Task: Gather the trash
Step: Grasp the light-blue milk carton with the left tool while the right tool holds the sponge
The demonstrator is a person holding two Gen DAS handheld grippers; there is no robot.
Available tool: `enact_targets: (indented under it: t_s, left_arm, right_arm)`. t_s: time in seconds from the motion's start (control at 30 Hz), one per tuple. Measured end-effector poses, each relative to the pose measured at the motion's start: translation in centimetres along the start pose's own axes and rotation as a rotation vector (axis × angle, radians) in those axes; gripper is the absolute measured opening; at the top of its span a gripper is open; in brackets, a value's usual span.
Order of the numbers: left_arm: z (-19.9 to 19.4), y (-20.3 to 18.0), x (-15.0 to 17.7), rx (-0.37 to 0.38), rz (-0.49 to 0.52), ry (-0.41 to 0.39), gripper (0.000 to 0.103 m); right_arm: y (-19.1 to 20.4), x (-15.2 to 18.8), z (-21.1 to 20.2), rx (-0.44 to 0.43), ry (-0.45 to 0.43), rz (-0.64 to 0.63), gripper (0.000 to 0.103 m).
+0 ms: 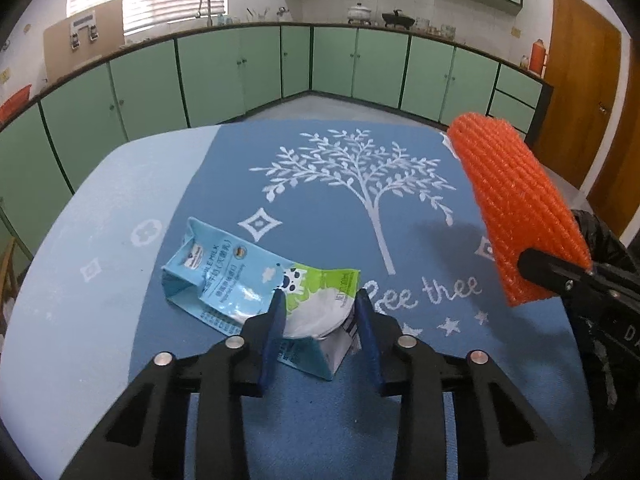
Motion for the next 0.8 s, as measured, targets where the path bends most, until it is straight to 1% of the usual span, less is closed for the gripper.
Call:
enact_targets:
  t_s: [0.2,0.33,0.4,0.63,0.73,0.8]
  left_arm:
    - [-1.4,-0.1,-0.2,0.036,0.003,-0.048,0.015]
    - [-2.7,0.1,-0.4,0.056,-0.009,-0.064,0.011]
    - [-3.3,0.4,-0.3,0.070,-0.021,-0.059,0.010]
    - [-5.1,1.7,1.8,0.097,-0.012,-0.019,0.007]
    - [-5.7,3.0,2.6,0.097,-0.035,0.025,0.007]
    - [-5.9,3.8,3.0,0.092,-0.053,0.037,0.007]
  right_arm:
    - [0.6,-0.2,-0.3,-0.012,-0.009,-0.022,0.011]
    - [1.1,-0.3,-0.7,-0.024,-0.018,-0.033,0.011]
    - [1.4,-0.3,-0.8,-0.028,-0.019,-0.039,0.011]
    - [2.1,0.0,-0.9,-0.038,-0.012,-0.047,0.012]
    - [2.4,-0.1,-1.0,-0.043,-0.013,-0.052,0.012]
    - [2.7,-0.1,-1.1,-0.046,-0.014,-0.059,0.013]
Point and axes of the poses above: each gripper's, at about its wrist camera, not at the fingertips, and z roughly the way its jaws point, y to its left, x to its underside, the point moved 1 cm from there along z, roughly the way its jaws point, and after that the axes turned 13 degrees about -z, right-handed, at the moved point
